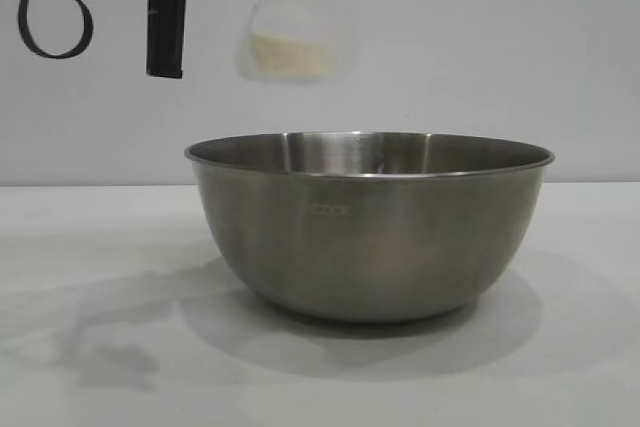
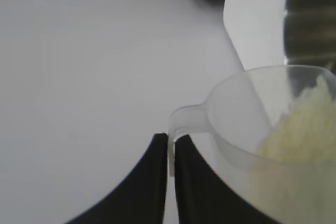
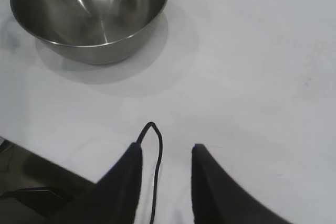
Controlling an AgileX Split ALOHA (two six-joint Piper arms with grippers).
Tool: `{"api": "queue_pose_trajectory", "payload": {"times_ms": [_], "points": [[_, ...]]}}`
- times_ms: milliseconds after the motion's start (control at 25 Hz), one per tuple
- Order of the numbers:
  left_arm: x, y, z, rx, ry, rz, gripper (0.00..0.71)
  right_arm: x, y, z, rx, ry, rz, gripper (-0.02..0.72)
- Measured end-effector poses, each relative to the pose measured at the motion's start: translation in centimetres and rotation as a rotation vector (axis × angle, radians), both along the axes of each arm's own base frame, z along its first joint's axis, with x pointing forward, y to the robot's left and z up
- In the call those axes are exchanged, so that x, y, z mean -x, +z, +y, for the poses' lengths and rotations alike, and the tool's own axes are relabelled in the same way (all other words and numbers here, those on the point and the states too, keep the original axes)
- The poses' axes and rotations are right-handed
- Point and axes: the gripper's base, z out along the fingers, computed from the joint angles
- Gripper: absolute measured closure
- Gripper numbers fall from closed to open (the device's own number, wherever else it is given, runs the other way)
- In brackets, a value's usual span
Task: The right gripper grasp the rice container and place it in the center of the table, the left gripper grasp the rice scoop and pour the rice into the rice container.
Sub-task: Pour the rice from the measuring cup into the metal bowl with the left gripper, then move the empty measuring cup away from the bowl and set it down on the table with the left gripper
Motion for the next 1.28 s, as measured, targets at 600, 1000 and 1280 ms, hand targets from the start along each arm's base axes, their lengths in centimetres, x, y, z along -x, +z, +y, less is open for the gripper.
{"api": "queue_pose_trajectory", "payload": {"times_ms": [600,1000,1280], "points": [[0.7,-0.3,-0.3,-0.185,-0.103,-0.335,0.71,0.0,0.0,0.0,0.001,-0.001,-0.001,0.476],[1.1,-0.3,-0.8,-0.233,-0.131,-0.454,0.71,0.0,0.0,0.0,0.001,-0.001,-0.001,0.476],[0.5,0.1,-0.9,-0.005,-0.029,-0.032,0.71,0.0,0.0,0.0,0.001,-0.001,-0.001,0.476]]}}
